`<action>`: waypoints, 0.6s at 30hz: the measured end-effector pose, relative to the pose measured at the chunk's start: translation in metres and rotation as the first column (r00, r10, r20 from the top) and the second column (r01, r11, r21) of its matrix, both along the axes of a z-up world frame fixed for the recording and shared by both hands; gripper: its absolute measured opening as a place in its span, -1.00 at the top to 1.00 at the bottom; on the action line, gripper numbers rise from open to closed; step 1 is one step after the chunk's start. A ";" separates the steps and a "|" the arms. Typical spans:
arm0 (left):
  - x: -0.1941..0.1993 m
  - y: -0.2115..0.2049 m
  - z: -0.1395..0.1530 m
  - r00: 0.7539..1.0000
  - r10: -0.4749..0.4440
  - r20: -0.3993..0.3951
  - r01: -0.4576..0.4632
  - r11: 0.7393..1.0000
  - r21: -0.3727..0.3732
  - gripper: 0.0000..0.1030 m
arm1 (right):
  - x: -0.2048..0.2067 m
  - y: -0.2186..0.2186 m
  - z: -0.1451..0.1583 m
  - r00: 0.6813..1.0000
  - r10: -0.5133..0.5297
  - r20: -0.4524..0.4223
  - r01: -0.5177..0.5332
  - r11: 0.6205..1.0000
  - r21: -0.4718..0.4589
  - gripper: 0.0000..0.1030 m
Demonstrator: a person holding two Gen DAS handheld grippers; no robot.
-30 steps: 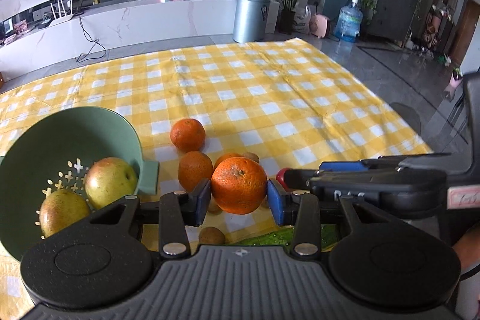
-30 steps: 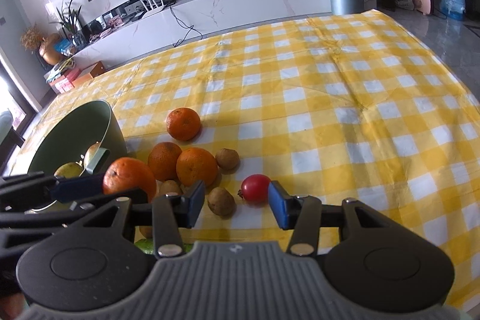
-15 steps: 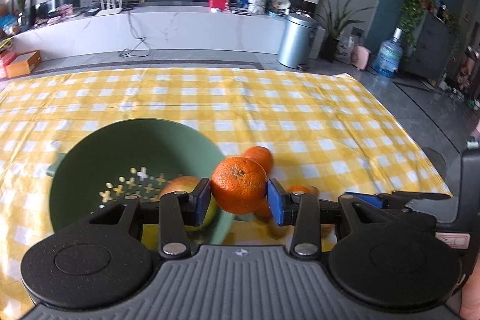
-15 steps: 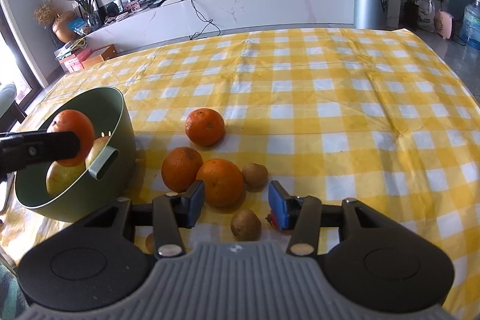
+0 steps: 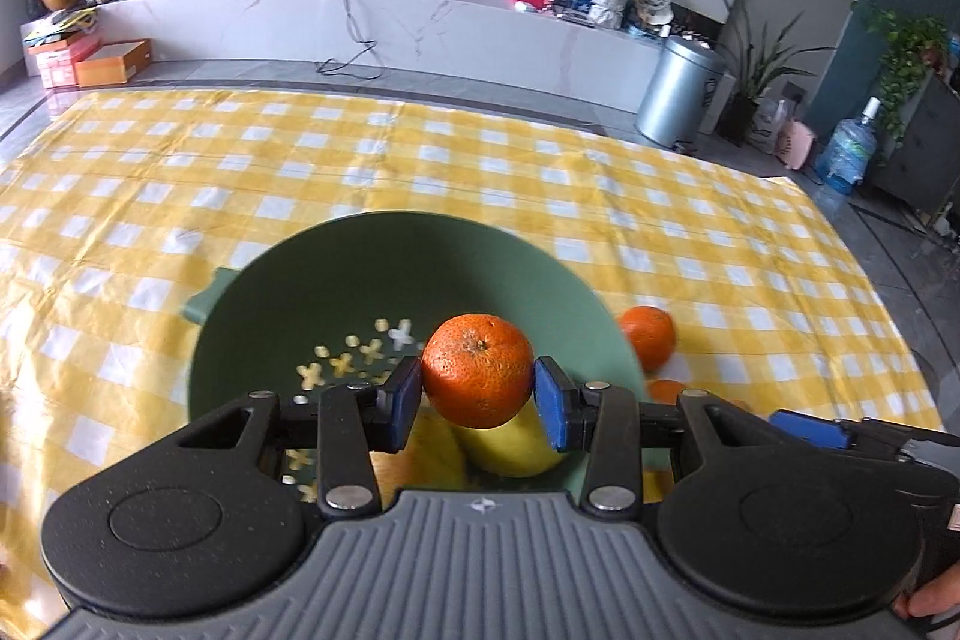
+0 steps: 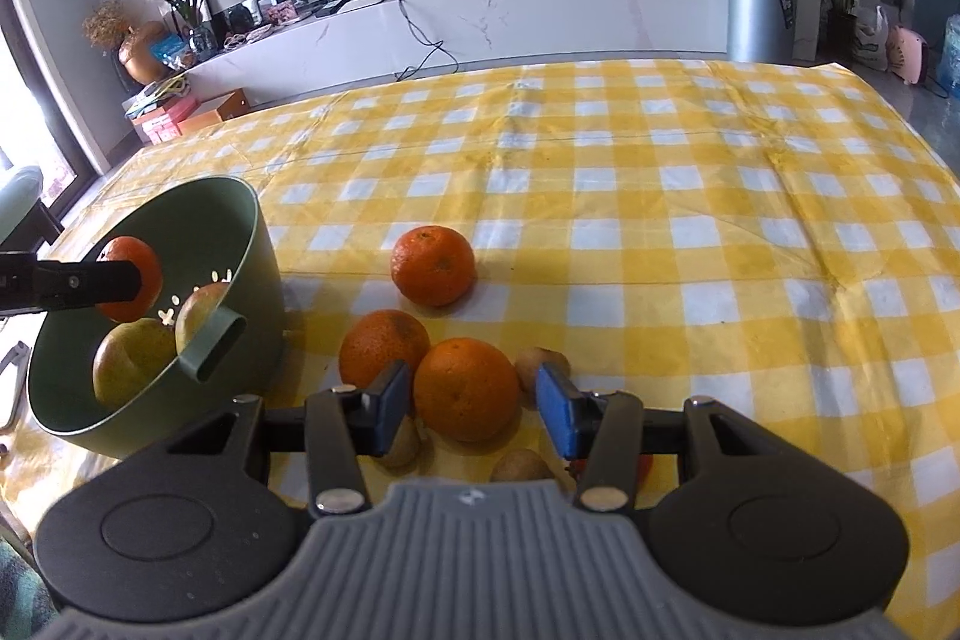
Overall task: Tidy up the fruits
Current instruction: 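Carry both oranges over the green colander and lower them inside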
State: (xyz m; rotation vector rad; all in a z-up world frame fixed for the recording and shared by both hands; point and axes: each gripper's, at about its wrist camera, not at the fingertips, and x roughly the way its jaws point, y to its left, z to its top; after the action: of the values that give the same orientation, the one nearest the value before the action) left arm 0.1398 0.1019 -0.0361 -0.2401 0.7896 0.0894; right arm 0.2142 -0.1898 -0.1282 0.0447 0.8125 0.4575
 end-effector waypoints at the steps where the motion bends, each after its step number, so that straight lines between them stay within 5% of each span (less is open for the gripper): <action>1: 0.001 0.004 -0.002 1.000 0.012 -0.007 -0.012 1.000 -0.001 0.11 | 0.001 0.002 -0.001 1.000 0.001 -0.004 -0.001 1.000 -0.004 0.11; 18: 0.024 0.033 -0.023 0.996 0.089 -0.011 -0.089 0.995 0.041 0.10 | 0.021 0.006 -0.019 0.993 -0.030 -0.111 0.035 0.998 0.043 0.12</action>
State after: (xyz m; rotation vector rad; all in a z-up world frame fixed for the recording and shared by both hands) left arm 0.1641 0.1350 -0.0588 -0.2361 0.7896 0.1912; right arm 0.2357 -0.1833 -0.1467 0.1253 0.9093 0.4452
